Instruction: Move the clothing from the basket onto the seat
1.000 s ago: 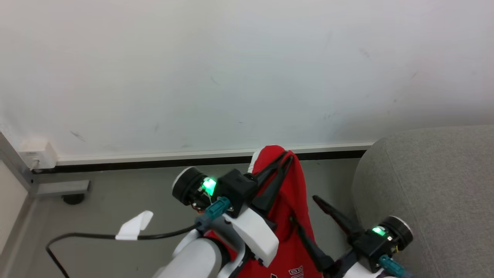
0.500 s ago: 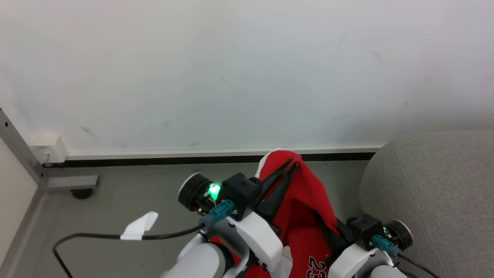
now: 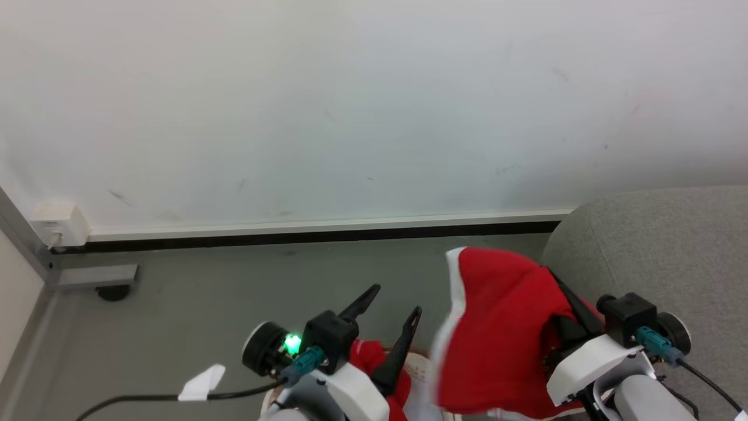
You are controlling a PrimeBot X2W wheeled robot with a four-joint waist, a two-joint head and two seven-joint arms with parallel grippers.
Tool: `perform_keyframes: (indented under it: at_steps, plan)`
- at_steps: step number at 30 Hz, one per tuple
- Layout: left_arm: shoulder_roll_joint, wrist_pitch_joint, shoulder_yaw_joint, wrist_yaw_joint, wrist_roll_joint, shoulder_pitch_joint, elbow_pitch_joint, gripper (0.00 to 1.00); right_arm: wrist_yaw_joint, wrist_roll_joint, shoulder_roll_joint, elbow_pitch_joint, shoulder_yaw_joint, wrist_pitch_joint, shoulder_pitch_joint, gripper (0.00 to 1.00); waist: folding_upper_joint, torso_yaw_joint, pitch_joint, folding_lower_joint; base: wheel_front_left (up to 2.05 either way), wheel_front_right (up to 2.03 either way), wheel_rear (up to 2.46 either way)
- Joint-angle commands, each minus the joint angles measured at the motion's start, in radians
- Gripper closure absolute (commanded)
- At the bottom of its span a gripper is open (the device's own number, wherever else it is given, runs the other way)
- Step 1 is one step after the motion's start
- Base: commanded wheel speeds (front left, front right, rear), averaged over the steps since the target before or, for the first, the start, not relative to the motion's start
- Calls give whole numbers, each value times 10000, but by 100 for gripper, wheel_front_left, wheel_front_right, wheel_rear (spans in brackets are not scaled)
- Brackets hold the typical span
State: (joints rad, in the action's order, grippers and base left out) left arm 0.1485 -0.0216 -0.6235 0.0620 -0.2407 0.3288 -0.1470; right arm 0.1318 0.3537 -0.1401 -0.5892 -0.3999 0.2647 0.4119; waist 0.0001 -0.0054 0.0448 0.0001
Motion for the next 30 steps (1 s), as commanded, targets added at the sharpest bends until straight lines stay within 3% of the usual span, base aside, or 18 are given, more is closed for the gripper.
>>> perform_keyframes:
  at_steps: [1,13,22,30]
  plan:
    - [66,-181,12,-21,-49,-173,-150,0,-21,-39,-83,74,65,-4,198,100,-1,-45,-34,-1,0,0,0]
    - [-222,-2144,-333,-598,-224,-366,-2216,0,-21,8,-472,726,525,-4,81,100,-1,-541,-112,-1,0,0,0]
    - [-442,-2374,-320,-686,-287,-160,-2680,0,-21,43,-614,1034,520,-4,75,100,-1,-1192,-193,-1,0,0,0]
    - [-544,-2425,-287,-746,-358,-115,-2732,0,-21,112,-901,1479,535,-6,133,100,-1,-2492,-481,-1,0,0,0]
